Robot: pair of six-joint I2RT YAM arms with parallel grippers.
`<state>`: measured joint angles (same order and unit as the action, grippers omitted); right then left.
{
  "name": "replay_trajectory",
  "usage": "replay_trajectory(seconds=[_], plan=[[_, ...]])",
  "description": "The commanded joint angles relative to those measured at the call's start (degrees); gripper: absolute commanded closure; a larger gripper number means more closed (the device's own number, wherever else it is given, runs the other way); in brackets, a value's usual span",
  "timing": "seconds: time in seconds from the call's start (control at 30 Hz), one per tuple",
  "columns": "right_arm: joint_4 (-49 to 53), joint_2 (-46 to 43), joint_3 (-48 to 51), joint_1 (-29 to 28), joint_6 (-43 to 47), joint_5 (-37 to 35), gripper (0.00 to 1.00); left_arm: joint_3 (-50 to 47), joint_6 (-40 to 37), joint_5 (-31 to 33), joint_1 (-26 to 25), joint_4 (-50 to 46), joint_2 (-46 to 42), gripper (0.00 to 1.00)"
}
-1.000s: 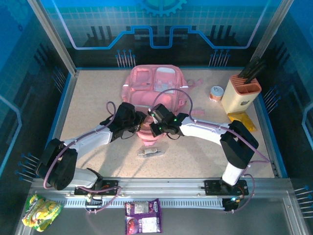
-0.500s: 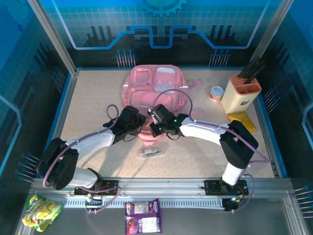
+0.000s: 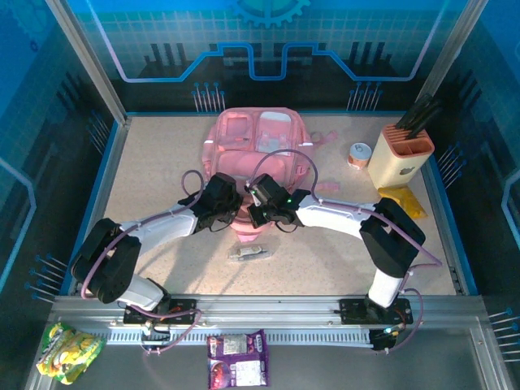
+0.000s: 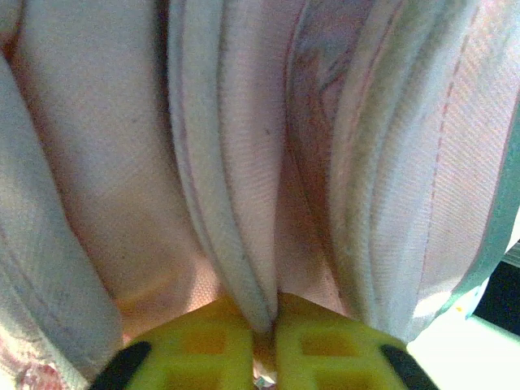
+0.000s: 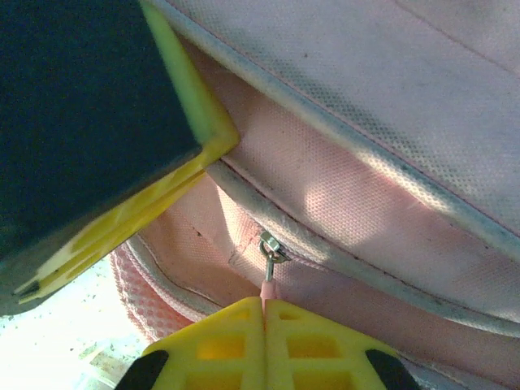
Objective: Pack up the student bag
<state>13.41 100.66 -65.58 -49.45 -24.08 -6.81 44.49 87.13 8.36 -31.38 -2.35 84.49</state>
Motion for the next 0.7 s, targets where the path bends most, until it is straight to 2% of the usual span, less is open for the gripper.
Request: replay_trajectory(seconds=[0.0,0.03,0.13,0.27,0.4,0.5,0.67], plan=[[0.80,1.44,-0.58,-0.50,-0.94,1.90,0.90,2.21,-1.23,2.34,-0.34,-0.75,-1.65,1.00],[0.98,1.79,-0.92,-0.59,-1.03,1.82,0.82,2.13,-1.18,2.47,-0.42,-0.80,-2.06,1.00],[1.08,2.79,-1.61,-0.56,-1.47,1.82,0.72,1.80,-1.25,2.24,-0.47,-0.48,-2.79,1.00],[1.49,3.85,-2.54,-0.55,-1.79,1.30,0.67,1.47,-1.11,1.96,-0.60,-0.09,-3.19,1.00],[0.69,4.28,-2.71,-0.56,-1.56,1.06,0.75,1.25,-1.04,1.62,-0.90,0.94,-3.28,1.00],[1.23,3.68,-3.06,-0.51,-1.26,-0.41,0.88,1.55,-1.39,1.83,-1.12,0.63,-3.52,1.00],[3.03,1.81,-2.72,-0.46,-0.35,-3.24,1.00,1.22,-2.56,2.83,-1.14,-0.29,-5.29,1.00]])
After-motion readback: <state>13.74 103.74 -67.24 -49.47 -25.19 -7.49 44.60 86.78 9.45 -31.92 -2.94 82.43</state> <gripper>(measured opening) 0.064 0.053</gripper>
